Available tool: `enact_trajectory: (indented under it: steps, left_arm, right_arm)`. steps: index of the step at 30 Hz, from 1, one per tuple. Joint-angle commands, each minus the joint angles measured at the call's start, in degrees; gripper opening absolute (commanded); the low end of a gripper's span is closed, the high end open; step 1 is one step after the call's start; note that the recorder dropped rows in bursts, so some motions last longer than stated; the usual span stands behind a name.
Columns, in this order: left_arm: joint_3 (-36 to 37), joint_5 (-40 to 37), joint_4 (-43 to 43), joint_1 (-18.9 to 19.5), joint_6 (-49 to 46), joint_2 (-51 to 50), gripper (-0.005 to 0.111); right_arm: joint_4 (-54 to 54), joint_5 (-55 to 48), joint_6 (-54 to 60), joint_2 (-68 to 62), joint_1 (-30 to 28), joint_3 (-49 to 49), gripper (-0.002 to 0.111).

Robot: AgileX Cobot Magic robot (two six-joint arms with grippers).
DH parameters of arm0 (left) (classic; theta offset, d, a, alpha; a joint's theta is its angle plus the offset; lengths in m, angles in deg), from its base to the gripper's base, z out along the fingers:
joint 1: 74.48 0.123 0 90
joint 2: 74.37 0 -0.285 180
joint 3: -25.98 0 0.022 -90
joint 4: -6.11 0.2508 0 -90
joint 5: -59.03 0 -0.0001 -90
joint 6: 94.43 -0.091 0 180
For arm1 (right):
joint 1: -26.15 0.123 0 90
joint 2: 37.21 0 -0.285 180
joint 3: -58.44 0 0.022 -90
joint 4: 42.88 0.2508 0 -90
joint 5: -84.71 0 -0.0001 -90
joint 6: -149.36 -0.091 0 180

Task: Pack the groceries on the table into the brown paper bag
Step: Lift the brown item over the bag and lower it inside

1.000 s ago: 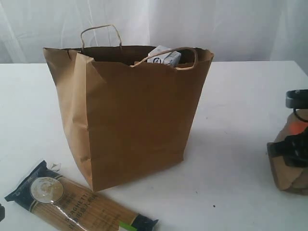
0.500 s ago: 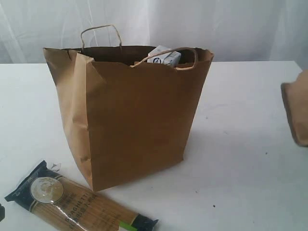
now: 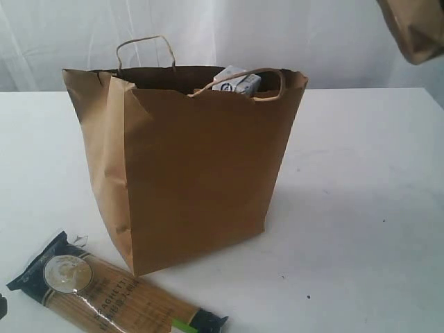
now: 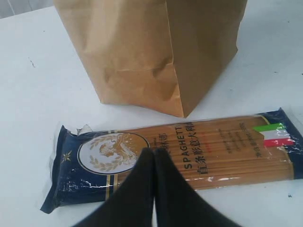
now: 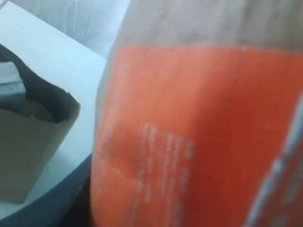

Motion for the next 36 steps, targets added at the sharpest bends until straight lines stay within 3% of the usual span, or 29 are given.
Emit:
enact_trajectory:
  steps: [1,7,17,36]
  left_arm:
    - [0.22,0.02,-0.32,-0.17,0.28,0.47,0.0]
    - [0.22,0.02,-0.32,-0.17,0.28,0.47,0.0]
    - [0.22,0.02,-0.32,-0.17,0.28,0.47,0.0]
    - [0.22,0.02,-0.32,-0.17,0.28,0.47,0.0]
  right_arm:
    - [0.15,5.87,5.67,-4.16,4.67,-4.57,0.0]
    - [-0.92,8.71,15.96,-11.36,12.59,-10.66,0.0]
    - [-2.14,10.31,20.14,-23.53,22.41,-16.77,0.0]
    - [-3.41,7.43,20.1,-31.99,25.62,-16.77,0.0]
